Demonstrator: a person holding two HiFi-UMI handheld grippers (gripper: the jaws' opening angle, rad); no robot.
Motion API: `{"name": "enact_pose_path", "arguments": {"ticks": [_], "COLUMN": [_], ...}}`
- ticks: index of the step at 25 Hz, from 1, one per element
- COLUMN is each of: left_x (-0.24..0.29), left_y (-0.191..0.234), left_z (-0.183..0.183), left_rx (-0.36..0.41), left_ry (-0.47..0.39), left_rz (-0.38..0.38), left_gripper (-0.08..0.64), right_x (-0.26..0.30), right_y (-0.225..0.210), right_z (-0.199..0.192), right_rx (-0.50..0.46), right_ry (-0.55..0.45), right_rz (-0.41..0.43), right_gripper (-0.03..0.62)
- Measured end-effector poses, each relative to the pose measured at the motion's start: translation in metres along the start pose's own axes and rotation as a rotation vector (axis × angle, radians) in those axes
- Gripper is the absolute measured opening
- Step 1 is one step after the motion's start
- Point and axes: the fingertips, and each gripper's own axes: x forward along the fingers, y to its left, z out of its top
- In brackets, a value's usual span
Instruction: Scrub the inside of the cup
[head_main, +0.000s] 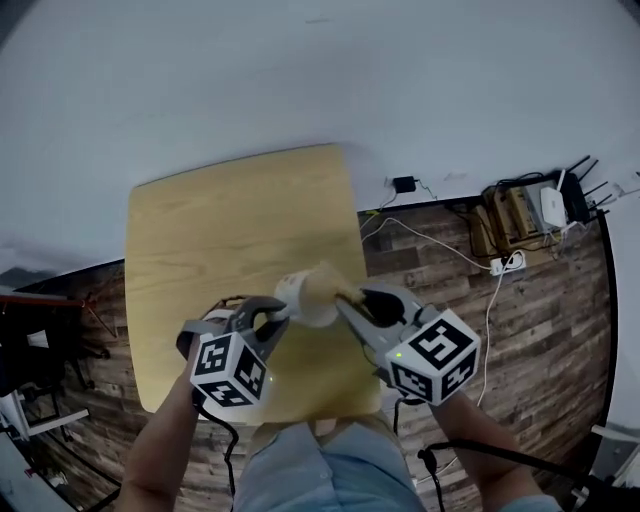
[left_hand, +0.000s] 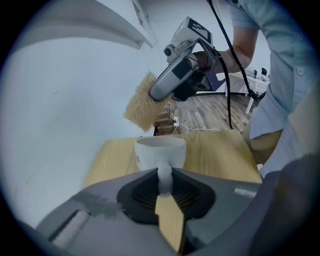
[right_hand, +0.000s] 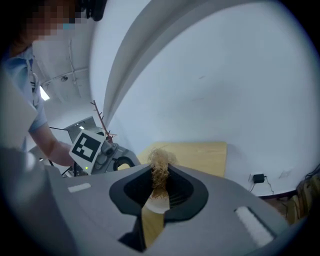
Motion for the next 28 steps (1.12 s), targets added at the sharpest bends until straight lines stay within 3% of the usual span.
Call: {"name": "enact_pose_path", "arguments": {"ticks": [5, 11, 19, 28], "left_x": [-0.001, 0.005, 0.014, -0.031], "left_y": [-0.003, -0.003, -0.023, -0.024], "left_z": [-0.018, -0.041, -0.072, -0.091], "left_rx": [-0.138, -0.338, -0.357, -0.446], "left_ry": [-0.15, -0.312, -0.306, -0.341], "left_rz": [0.016, 0.029, 0.009, 0.1], "left_gripper": [0.069, 0.072, 0.079, 0.094], "right_x": [-0.007, -0.012, -0.01, 0.0], "right_y": [0.0, 0.005, 0.021, 0.038], "right_z": [0.02, 0.028, 0.03, 0.038], "right_rx": [-0.039, -0.063, -0.096, -0.126], "right_ry": [-0.076, -0.085, -0.103, -0.128], "right_rz": [-0.076, -0.141, -0.205, -0.207], "right_gripper": [0.058, 0.058, 0.058, 0.06]}}
